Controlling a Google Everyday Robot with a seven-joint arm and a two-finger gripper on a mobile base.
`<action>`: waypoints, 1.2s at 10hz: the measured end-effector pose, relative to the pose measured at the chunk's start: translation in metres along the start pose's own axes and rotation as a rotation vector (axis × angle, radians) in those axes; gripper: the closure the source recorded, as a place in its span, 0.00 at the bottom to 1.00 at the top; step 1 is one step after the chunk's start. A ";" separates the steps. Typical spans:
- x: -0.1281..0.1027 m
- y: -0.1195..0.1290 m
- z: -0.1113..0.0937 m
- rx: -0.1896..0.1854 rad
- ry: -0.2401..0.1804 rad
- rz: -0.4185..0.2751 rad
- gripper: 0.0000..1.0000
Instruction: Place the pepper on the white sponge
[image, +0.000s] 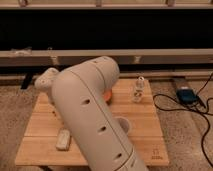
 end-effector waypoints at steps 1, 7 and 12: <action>0.003 -0.002 0.006 -0.014 0.008 0.009 0.20; 0.021 -0.001 0.011 -0.049 0.017 0.019 0.67; 0.041 0.015 -0.037 -0.004 -0.055 -0.033 1.00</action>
